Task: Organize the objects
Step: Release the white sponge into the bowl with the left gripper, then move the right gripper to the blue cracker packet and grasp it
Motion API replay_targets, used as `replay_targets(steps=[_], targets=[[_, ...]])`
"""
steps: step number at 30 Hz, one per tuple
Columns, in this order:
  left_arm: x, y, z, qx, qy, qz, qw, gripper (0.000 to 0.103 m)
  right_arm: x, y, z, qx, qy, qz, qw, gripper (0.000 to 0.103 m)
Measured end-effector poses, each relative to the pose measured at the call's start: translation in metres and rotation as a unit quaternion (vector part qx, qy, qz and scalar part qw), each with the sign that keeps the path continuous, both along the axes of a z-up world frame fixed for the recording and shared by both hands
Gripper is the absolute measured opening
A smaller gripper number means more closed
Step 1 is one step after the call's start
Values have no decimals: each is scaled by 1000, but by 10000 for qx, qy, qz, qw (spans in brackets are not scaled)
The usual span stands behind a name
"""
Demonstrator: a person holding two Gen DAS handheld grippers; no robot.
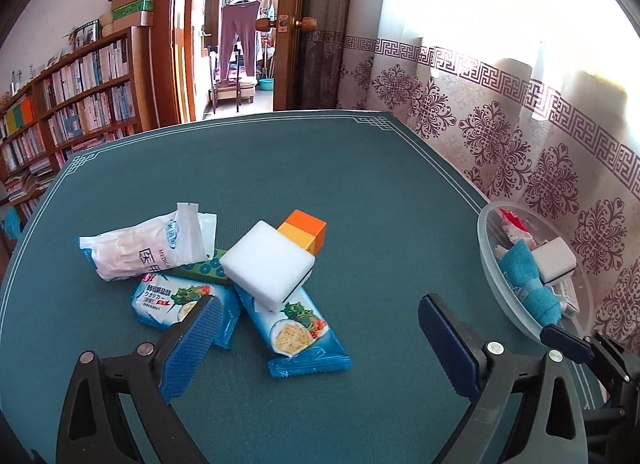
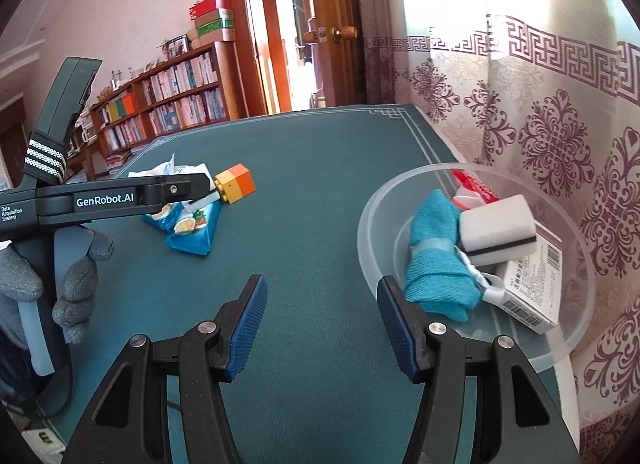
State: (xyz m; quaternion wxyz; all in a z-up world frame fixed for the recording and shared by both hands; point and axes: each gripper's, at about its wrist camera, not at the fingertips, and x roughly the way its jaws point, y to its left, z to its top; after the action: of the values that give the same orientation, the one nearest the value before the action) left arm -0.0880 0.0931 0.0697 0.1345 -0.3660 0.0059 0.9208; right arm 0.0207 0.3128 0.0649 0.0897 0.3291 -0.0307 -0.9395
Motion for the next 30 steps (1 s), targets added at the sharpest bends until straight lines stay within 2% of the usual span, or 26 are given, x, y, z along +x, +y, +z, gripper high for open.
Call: replay_targets(steps=[4, 9, 19, 30], targets=[[-1, -20, -5, 55, -66, 208, 9997, 101, -20, -16, -9, -192, -360, 427, 9983, 59], [-2, -45, -7, 97, -94, 480, 9988, 101, -45, -35, -16, -428, -632, 696, 9946, 59], [-1, -79, -9, 21, 54, 920, 9957, 101, -76, -75, -21, -575, -749, 962, 9909, 59], [-7, -104, -15, 189, -41, 1171, 9929, 101, -105, -111, -19, -510, -731, 1125, 9896, 59]])
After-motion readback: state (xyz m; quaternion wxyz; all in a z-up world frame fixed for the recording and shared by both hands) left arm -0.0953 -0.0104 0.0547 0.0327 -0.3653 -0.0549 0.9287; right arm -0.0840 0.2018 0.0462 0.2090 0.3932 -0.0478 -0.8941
